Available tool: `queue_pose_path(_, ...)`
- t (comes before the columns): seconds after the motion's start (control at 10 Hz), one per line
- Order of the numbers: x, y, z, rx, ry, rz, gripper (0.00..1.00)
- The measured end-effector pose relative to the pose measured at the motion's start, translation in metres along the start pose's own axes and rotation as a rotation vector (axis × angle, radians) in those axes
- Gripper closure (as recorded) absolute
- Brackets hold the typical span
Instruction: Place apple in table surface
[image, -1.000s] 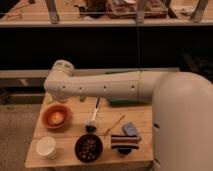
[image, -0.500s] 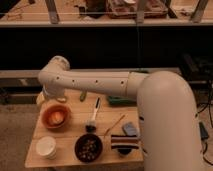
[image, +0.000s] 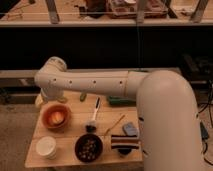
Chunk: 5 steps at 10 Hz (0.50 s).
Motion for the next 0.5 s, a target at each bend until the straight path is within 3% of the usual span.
queue_pose_path(0.1, -0.002, -0.002, 0.002, -0.005, -0.004, 0.01, 0.2)
queue_pose_path(0.5, -0.014, -0.016, 0.044, -0.054, -0.065, 0.026, 0.2)
